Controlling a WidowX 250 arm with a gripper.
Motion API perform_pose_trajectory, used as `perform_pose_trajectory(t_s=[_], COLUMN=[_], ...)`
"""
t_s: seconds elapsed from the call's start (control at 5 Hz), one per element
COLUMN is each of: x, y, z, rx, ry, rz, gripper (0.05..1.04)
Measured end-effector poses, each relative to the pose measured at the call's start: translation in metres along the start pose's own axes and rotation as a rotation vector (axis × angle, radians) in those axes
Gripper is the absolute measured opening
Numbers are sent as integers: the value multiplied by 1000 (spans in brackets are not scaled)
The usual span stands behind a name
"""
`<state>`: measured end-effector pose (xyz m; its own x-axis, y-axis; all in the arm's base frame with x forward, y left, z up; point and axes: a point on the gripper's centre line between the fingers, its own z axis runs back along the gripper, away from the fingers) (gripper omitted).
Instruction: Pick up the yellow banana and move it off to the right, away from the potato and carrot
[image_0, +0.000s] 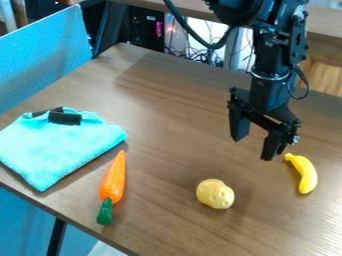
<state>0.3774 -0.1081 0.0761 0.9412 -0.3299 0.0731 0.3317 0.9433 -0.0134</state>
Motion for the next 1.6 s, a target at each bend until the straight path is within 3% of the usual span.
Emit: perform_pose_trajectory(t_s=[0.2, 0.4, 0.6, 0.8, 1.0, 1.2, 1.4, 1.6], x=[-5, 7, 18, 34, 56, 71, 73, 70], y=[0, -7, -29, -39, -57, -69, -75, -77], z=[-17, -14, -12, -14, -32, -37, -53, -53], rx=[-2, 22, 11, 0, -16, -23, -44, -47], ry=[46, 5, -52, -109, -45, 3, 70, 109], rz=[2, -12, -37, 33, 183, 300, 362, 356], gripper=[991, 991, 991, 991, 991, 991, 993, 980])
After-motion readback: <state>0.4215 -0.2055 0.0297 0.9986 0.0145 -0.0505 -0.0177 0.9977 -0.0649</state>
